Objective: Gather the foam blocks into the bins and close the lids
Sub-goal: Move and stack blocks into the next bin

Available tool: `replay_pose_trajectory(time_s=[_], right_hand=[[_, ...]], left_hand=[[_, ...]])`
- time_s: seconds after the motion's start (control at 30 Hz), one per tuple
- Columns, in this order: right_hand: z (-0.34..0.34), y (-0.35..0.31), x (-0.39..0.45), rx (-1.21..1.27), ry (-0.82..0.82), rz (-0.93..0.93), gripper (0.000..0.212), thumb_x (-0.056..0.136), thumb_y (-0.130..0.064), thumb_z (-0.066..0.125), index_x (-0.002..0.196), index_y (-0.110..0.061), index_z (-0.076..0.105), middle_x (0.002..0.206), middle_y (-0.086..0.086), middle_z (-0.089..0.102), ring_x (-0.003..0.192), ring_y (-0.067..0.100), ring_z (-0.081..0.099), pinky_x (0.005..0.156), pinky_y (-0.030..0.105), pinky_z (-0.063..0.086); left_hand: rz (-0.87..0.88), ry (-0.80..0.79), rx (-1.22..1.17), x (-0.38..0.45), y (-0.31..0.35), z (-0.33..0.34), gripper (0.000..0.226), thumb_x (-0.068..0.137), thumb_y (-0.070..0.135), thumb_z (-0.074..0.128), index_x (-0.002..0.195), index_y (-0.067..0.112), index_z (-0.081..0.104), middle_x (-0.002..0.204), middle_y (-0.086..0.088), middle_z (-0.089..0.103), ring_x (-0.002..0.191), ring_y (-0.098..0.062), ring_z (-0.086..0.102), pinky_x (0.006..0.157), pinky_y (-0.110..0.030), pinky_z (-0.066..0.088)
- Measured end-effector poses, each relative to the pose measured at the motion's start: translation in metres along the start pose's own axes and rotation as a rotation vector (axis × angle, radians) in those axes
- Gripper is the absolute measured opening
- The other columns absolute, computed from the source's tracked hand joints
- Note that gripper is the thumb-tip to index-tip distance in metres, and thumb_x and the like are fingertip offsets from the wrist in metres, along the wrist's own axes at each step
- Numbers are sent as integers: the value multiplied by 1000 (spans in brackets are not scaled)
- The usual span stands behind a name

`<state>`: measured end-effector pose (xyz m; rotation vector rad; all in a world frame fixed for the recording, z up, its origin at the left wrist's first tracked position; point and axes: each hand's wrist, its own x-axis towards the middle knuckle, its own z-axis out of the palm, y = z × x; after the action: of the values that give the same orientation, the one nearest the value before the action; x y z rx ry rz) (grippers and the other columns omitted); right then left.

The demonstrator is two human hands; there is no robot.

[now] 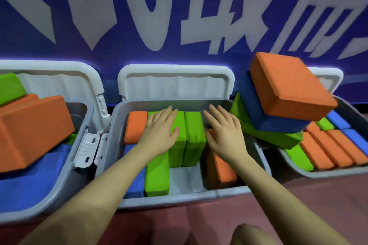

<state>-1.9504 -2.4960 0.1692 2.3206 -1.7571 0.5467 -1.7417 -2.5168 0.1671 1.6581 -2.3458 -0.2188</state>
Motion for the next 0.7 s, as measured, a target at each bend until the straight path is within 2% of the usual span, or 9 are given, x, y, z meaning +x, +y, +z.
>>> replay_pose_trajectory(time_s=[0.1,0.23,0.3,0.4,0.53,0.63,0.7], right_hand=[[-43,27,-2,-34,225,33,49,83,-31,49,128,-14,61,138,8,55,129,28,45,100,38,30],[-77,71,-12,-110,370,47,51,86,-32,51,133,-14,56,142,8,51,132,27,39,100,41,30],[-85,97,-16,-137,362,135,57,85,-38,54,138,-17,51,146,7,47,134,29,36,101,43,27],[-90,136,-24,-180,275,262,73,76,-44,70,142,-24,45,151,7,39,137,38,30,105,48,18],[-92,165,-29,-231,118,338,99,66,-49,81,147,-41,26,157,6,25,141,45,17,108,66,11],[-88,172,-26,-250,114,337,109,57,-45,86,144,-42,21,154,11,32,137,51,25,97,79,17],[-86,176,-24,-237,155,312,110,51,-40,90,142,-37,28,145,15,44,128,54,38,87,79,31]], left_hand=[[114,64,-12,21,42,-22,81,80,54,17,145,11,38,152,-11,35,136,-28,36,110,-39,23],[256,88,22,47,100,-38,64,96,45,37,151,17,21,159,-5,16,144,-22,19,113,-33,11],[314,79,43,60,128,-41,68,97,44,42,153,19,12,161,-4,8,145,-21,12,114,-33,8],[372,54,51,78,166,-39,77,95,48,45,154,20,3,161,-3,-1,147,-21,4,116,-35,7],[443,42,129,100,200,-33,87,92,53,50,153,21,-4,161,-2,-6,147,-23,4,117,-38,10],[495,57,178,113,213,-28,91,89,55,54,153,21,-3,161,-2,-3,147,-22,7,116,-37,12],[509,61,188,120,215,-25,92,88,53,57,153,21,0,161,-1,0,147,-22,7,116,-37,12]])
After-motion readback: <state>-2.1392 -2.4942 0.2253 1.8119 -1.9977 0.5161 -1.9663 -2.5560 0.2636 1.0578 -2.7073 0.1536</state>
